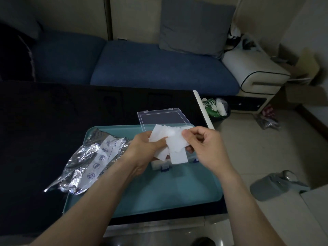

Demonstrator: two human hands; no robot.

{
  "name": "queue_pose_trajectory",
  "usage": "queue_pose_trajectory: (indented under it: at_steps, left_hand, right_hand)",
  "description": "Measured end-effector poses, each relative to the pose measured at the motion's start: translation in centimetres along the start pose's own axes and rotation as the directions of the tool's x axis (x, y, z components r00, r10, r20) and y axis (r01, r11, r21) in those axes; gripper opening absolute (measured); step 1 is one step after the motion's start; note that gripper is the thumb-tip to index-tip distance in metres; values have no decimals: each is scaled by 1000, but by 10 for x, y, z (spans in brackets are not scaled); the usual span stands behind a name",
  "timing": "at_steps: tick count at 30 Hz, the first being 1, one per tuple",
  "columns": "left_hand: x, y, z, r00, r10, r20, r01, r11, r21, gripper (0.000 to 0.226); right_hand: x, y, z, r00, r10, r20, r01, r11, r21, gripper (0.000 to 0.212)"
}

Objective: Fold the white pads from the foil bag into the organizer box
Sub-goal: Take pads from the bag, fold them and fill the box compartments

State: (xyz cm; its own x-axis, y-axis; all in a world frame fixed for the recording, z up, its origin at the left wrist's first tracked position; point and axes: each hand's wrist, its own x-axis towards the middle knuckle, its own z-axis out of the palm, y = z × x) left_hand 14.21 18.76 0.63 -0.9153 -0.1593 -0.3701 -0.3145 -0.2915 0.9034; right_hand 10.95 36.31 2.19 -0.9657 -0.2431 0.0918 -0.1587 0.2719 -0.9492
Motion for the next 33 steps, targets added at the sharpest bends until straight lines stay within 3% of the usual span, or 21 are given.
queue_pose_trajectory:
  at_steps: [5,9,12,15,17,20,22,24,27,30,33]
  left_hand:
    - [-7,7,5,980,-107,166,129,983,-129,19]
    - [-10,9,4,966,-87,244,119,986,-119,22]
    - [-10,3,4,984,-36,172,42,999,-28,26]
    - [-4,-4,0,1000,6,21,-9,990,138,22]
    - [1,-6,-4,999,52,-7,-49,969,241,22]
    - [-2,-3,-6,995,88,43,-97,897,431,21]
    - [-3,-2,-6,992,80,94,-117,860,496,18]
    - [-7,0,-4,987,30,159,-99,888,449,13]
    - [-10,0,-2,981,-5,195,-68,927,368,6]
    - [-12,6,0,982,-30,188,-13,975,223,23]
    - [-11,9,0,980,-73,186,55,994,97,26]
  right_hand:
    - [1,4,7,972,-60,-225,47,997,-62,15]
    - [2,7,10,965,-85,-247,59,992,-112,19]
    - [3,8,11,962,-88,-258,55,990,-134,17]
    - [8,5,-1,904,-82,-421,67,996,-50,13]
    - [11,1,-14,936,-73,-344,75,997,-8,11]
    - [8,0,-20,998,-48,44,50,998,-35,5]
    - [5,3,-15,987,-22,156,39,993,-110,3]
    - [4,6,-8,989,-24,146,52,981,-186,5]
    - [6,8,-3,997,-50,62,63,969,-237,24]
    - [7,8,-1,999,-10,48,21,971,-236,34]
    - [7,4,-3,995,57,76,-45,988,-146,32]
